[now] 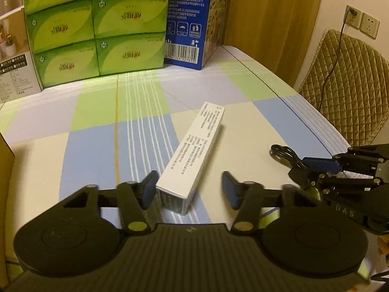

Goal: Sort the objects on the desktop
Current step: 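Close the right tool on the black cable while the left tool grasps the white tube box, then lift the white tube box and cable and carry both to the cardboard box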

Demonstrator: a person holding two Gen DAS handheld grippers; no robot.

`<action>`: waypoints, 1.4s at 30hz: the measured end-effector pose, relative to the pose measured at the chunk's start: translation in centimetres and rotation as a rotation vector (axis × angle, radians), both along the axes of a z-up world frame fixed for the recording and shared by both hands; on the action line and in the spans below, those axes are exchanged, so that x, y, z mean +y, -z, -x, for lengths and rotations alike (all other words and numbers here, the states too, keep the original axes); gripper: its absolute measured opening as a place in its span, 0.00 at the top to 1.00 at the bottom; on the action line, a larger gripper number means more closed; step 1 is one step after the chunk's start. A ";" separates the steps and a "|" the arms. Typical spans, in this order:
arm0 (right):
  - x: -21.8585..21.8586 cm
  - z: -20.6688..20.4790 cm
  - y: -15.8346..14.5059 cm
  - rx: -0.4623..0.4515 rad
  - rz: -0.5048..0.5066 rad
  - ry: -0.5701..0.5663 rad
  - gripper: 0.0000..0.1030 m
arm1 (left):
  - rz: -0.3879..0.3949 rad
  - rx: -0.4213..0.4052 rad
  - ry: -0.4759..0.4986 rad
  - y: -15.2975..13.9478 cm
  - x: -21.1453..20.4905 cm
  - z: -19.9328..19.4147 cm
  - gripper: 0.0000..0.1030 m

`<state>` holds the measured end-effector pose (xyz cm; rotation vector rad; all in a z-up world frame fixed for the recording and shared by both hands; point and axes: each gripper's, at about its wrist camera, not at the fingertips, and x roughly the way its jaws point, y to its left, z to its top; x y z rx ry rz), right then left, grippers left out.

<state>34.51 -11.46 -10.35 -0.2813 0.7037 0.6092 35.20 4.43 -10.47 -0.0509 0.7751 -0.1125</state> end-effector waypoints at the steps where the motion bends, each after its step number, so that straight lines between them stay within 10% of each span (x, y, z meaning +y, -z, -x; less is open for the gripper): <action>1: 0.0 0.1 0.0 0.001 0.002 0.002 0.85 | -0.001 0.003 0.001 0.0 0.0 0.0 0.59; 8: -0.1 0.7 -0.5 0.034 0.016 0.043 0.87 | -0.017 0.033 0.013 0.0 -0.8 1.1 0.79; 33: -3.3 14.0 -5.2 0.194 -0.007 0.013 0.88 | 0.012 0.097 0.033 -3.7 -3.7 20.5 0.79; 42: -2.7 17.1 -3.7 0.215 0.016 -0.013 0.88 | 0.002 0.086 0.036 -3.4 -4.4 21.4 0.67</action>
